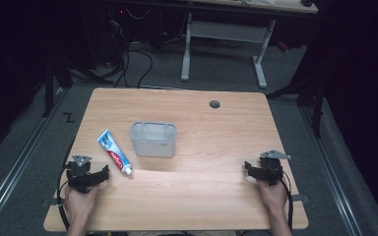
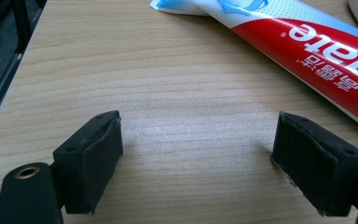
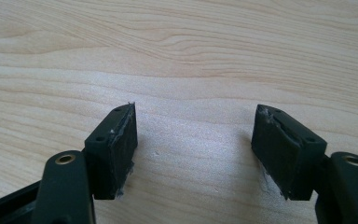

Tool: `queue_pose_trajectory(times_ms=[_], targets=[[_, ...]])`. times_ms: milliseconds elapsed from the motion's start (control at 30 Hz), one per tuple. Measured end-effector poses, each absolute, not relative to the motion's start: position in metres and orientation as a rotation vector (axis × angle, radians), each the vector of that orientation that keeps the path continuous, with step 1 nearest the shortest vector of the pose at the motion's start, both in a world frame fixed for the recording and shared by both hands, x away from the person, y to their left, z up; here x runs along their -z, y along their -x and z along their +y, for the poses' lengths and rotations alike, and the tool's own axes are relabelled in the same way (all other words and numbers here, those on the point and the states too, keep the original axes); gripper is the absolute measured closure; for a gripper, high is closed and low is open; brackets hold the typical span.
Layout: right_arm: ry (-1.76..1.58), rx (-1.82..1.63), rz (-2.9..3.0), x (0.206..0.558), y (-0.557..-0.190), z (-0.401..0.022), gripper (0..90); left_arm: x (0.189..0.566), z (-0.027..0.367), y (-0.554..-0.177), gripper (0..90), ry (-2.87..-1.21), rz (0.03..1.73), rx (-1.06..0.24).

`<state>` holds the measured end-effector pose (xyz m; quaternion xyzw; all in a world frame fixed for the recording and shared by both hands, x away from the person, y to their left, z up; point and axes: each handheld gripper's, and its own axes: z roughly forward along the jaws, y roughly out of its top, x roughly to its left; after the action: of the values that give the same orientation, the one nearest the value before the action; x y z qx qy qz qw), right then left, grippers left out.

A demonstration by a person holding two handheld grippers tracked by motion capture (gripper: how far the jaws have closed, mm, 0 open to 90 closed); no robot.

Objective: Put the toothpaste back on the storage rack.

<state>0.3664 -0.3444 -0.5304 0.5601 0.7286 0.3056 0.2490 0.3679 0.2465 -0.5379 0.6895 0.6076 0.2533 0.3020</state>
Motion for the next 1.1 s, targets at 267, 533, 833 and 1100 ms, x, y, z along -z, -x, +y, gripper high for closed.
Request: queue_pose_trajectory(times_ms=[267, 533, 833, 1100], targets=[[-1.527, -0.833, 1.985, 0.53, -0.366, -0.345, 31.3, 0.537, 0.25, -0.368, 17.9, -1.798, 1.617, -0.643], [-1.527, -0.833, 1.985, 0.53, -0.366, -0.344, 31.2, 0.531, 0.266, -0.364, 25.7, -1.738, 1.623, -0.545], [-1.527, -0.833, 1.985, 0.53, -0.366, -0.344, 31.2, 0.52, 0.262, -0.359, 28.7, -1.773, 1.617, -0.554], [-1.522, -0.836, 1.988, 0.531, -0.367, -0.344, 31.2, 0.503, 0.256, -0.358, 32.7, -1.762, 1.602, -0.555]])
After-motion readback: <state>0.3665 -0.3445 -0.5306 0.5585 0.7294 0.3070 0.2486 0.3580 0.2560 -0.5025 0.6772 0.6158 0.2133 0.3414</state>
